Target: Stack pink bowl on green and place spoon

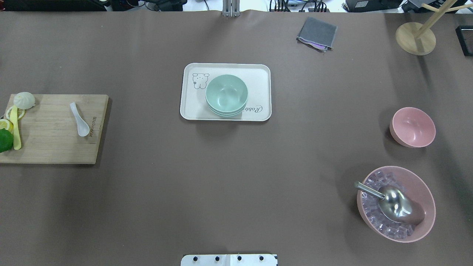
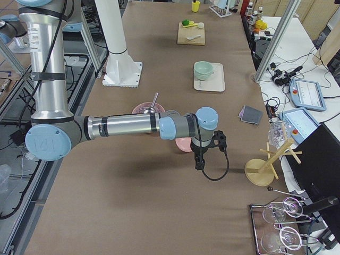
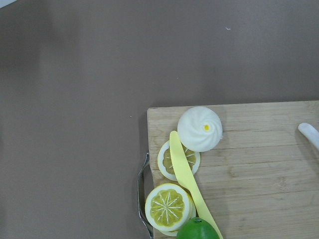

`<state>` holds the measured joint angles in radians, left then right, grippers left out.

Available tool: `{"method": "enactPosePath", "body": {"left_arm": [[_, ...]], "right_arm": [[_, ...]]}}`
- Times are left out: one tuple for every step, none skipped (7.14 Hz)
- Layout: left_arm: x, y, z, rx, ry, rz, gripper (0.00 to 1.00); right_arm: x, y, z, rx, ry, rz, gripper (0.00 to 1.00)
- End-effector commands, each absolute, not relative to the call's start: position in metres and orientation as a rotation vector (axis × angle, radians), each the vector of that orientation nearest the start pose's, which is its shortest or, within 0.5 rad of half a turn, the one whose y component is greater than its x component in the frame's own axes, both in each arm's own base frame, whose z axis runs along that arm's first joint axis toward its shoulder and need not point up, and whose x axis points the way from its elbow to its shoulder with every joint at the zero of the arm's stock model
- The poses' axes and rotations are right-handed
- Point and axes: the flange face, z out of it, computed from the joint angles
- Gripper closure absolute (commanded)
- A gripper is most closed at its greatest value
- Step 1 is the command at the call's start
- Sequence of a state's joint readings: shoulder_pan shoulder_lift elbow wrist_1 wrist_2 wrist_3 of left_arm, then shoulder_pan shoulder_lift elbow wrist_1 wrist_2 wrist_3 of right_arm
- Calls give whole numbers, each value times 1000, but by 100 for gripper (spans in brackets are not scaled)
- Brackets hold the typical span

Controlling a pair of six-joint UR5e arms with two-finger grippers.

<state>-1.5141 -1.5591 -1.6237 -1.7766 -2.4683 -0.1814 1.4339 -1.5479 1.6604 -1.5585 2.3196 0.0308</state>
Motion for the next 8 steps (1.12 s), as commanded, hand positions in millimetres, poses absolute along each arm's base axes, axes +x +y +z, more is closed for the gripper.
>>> {"method": "enactPosePath", "body": {"left_arm": [[-48,-502,620,132,816,9,2],[-51,-504,616,146,767,7,2],[-52,-499,622,139,768,3,2],[-52,-481,629,132,780,2,2],[-50,-479,628,132,798,-1,2],[-50,-476,627,136,799,2,2],[-49,-470,625,134,824,5,2],[-45,-467,620,133,867,9,2]], "right_arm": [[-5,-511,604,54,-755,-148,0],[-4,-511,603,55,-759,-146,0],[-4,-510,603,54,-762,-146,0],[-5,-510,598,62,-774,-150,0],[-7,-508,599,57,-785,-151,0],[-7,-508,598,56,-796,-150,0],[-7,-508,598,59,-794,-151,0],[-8,-504,600,50,-810,-151,0]]}}
